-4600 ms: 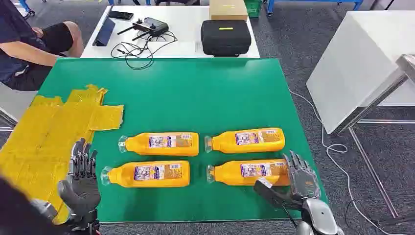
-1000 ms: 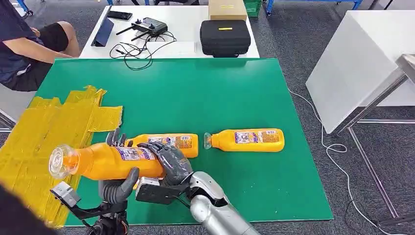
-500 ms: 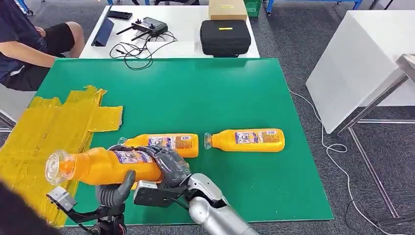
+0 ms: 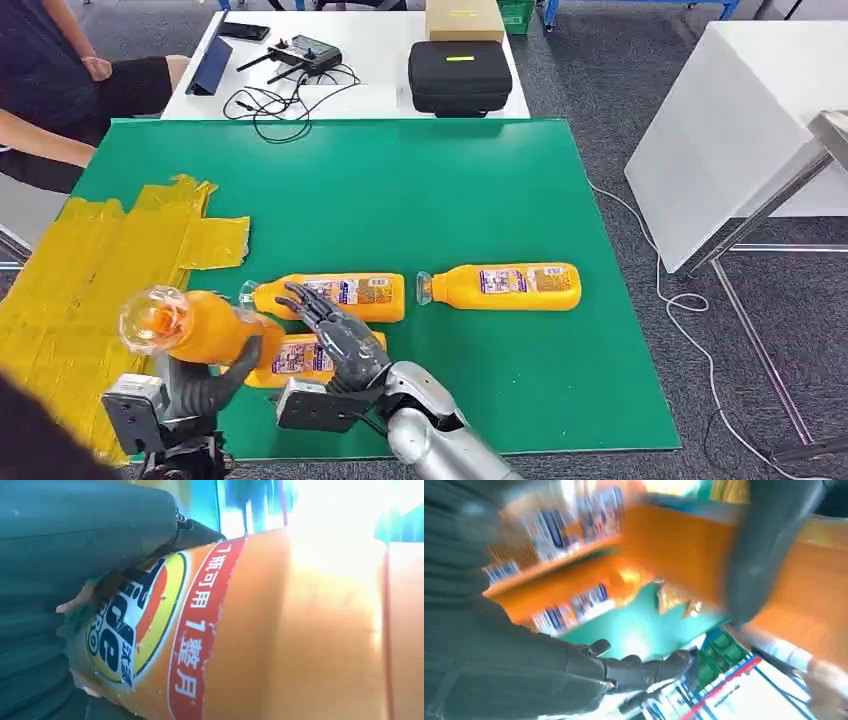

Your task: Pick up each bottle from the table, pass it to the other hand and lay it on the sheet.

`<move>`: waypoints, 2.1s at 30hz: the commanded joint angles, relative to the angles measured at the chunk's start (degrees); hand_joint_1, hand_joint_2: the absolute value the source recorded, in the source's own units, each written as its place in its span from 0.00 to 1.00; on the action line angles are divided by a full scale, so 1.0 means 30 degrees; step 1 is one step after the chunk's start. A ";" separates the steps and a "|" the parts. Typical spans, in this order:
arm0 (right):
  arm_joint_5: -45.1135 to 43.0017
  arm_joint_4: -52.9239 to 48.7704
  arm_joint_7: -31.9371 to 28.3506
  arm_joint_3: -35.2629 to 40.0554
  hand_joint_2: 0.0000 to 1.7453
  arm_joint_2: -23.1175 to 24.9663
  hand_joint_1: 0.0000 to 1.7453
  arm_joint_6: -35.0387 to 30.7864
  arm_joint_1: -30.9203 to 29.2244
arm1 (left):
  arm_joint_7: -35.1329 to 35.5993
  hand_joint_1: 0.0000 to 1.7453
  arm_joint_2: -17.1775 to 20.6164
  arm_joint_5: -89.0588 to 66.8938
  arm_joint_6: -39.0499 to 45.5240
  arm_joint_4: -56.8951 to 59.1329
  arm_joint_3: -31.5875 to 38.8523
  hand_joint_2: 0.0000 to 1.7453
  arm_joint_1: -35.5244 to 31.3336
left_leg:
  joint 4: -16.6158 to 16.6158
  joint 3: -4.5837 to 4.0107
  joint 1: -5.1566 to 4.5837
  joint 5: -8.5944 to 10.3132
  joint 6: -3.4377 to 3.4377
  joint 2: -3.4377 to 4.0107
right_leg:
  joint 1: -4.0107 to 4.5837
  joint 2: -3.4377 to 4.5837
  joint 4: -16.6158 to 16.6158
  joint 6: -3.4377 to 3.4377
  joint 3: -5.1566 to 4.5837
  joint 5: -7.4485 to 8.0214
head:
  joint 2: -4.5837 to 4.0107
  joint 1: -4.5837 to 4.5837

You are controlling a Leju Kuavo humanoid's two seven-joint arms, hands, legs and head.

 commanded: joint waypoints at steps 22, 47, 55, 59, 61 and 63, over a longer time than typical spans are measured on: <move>-0.1201 -0.0601 -0.1527 -0.0871 0.00 -0.0698 0.00 0.1003 0.0230 | 0.0599 1.00 0.1154 -1.5905 0.8439 0.6887 1.0733 1.00 -0.4037 | -0.0036 0.0086 -0.0002 -0.0004 -0.0003 -0.0019 | -0.0011 -0.0048 -0.0010 0.0006 0.0078 -0.0025 | 0.0000 0.0000; 0.1183 -0.0026 0.0417 0.2253 1.00 -0.1303 0.00 0.0551 -0.0362 | 0.3506 0.00 0.4058 -1.8035 0.7128 1.8172 1.2875 0.00 -0.7163 | -0.0069 0.0199 -0.0011 -0.0041 -0.0064 0.0087 | -0.0041 0.0045 0.0028 -0.0037 0.0140 -0.0026 | 0.0000 0.0000; 0.5373 0.1433 0.5337 0.3595 1.00 -0.0804 0.00 -0.0565 -0.0648 | 0.1713 0.00 0.3825 -1.6095 0.7318 1.7310 1.2786 0.00 -0.7079 | -0.0105 0.0243 -0.0002 -0.0007 -0.0128 0.0040 | -0.0056 0.0020 0.0060 -0.0062 0.0131 -0.0024 | 0.0000 0.0008; 0.6583 0.2233 0.6623 0.3349 1.00 -0.0601 0.00 -0.0291 -0.0648 | 0.0486 0.00 0.3689 -1.4745 0.7108 1.6803 1.2503 0.00 -0.7041 | -0.0117 0.0229 -0.0008 0.0021 -0.0170 0.0030 | -0.0067 0.0009 0.0085 -0.0108 0.0115 -0.0013 | 0.0000 0.0000; 0.6710 0.2380 0.6645 0.3242 1.00 -0.0590 0.00 -0.0147 -0.0652 | 0.0424 0.00 0.3700 -1.4504 0.7149 1.6792 1.2417 0.00 -0.7075 | -0.0134 0.0265 -0.0006 0.0017 -0.0163 0.0021 | -0.0061 -0.0024 0.0070 -0.0108 0.0155 -0.0024 | 0.0000 0.0000; 0.7282 0.2769 0.6886 0.3004 1.00 -0.0497 0.00 0.0069 -0.0708 | -0.0185 0.00 0.3733 -1.3487 0.7162 1.6723 1.2112 0.00 -0.7084 | -0.0127 0.0262 -0.0003 0.0020 -0.0169 0.0024 | -0.0059 -0.0016 0.0077 -0.0109 0.0135 -0.0021 | 0.0000 0.0000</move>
